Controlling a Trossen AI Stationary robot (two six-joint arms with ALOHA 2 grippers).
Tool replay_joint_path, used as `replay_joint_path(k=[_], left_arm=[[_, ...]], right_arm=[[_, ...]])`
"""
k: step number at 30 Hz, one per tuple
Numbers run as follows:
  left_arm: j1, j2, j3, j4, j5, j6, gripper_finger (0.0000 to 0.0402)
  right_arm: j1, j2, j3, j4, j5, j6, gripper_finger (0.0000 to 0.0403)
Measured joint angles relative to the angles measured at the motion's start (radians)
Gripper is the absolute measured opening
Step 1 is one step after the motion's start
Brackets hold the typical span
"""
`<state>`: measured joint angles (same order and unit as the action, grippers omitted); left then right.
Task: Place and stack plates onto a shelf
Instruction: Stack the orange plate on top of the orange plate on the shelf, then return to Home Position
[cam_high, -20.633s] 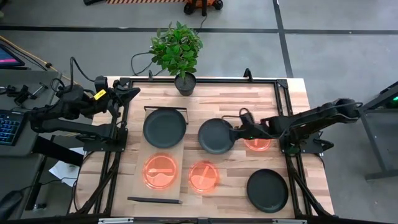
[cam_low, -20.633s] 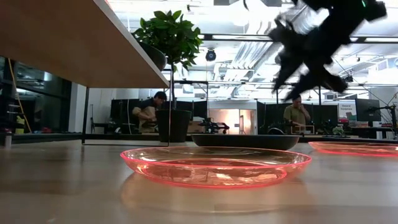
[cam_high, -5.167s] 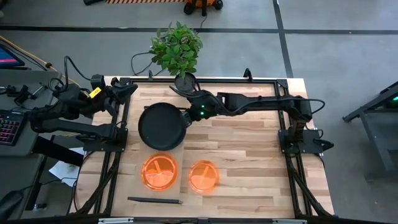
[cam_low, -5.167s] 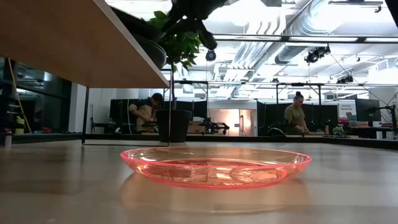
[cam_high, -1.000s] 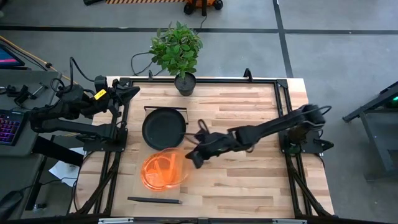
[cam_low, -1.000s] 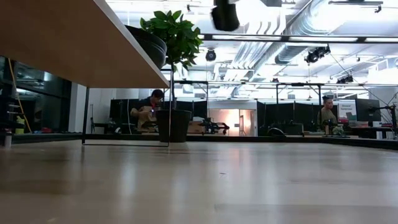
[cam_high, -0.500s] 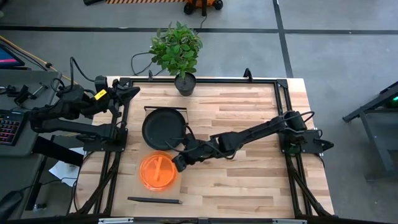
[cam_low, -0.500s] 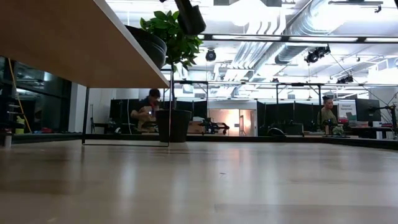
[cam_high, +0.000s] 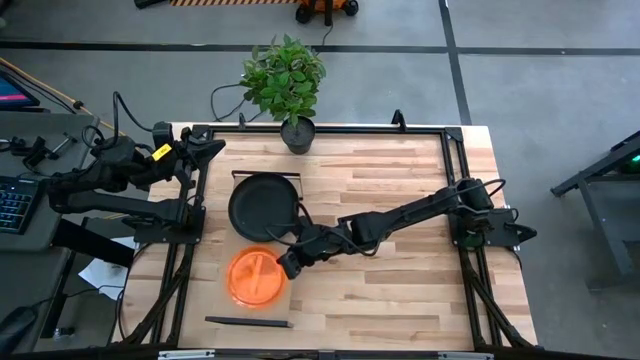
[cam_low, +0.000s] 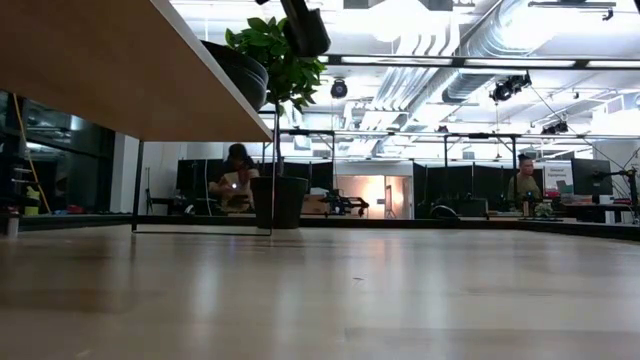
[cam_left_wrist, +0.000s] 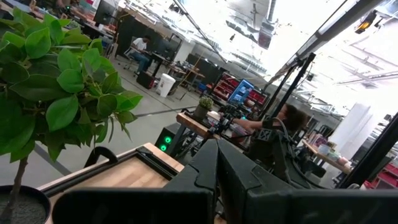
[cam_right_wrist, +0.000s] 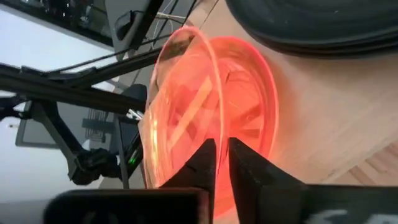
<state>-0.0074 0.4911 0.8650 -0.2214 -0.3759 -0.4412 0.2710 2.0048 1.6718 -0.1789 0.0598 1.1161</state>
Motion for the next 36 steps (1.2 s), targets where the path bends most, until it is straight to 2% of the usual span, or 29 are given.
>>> replay_joint_path(k=[6, 11, 19, 25, 32, 34, 36], left_arm=[[0.0, 0.0, 0.0, 0.0, 0.0, 0.0, 0.0], [0.0, 0.0, 0.0, 0.0, 0.0, 0.0, 0.0], [0.0, 0.0, 0.0, 0.0, -0.001, 0.0, 0.0], [0.0, 0.0, 0.0, 0.0, -0.002, 0.0, 0.0], [0.0, 0.0, 0.0, 0.0, -0.001, 0.0, 0.0], [0.0, 0.0, 0.0, 0.0, -0.001, 0.0, 0.0], [0.0, 0.0, 0.0, -0.007, -0.002, 0.0, 0.0]], right_arm=[[-0.007, 0.0, 0.0, 0.02, 0.007, -0.059, 0.0104], [-0.032, -0.004, -0.001, 0.044, -0.071, -0.122, 0.0159], [-0.067, -0.05, -0.001, -0.008, -0.202, -0.224, 0.019], [-0.077, -0.137, -0.001, -0.267, -0.213, -0.359, 0.019], [-0.033, -0.258, -0.006, -0.821, -0.001, -0.459, 0.019], [-0.019, -0.31, -0.06, -0.887, 0.041, -0.439, 0.019], [-0.009, -0.39, -0.168, -0.853, 0.044, -0.385, 0.019]])
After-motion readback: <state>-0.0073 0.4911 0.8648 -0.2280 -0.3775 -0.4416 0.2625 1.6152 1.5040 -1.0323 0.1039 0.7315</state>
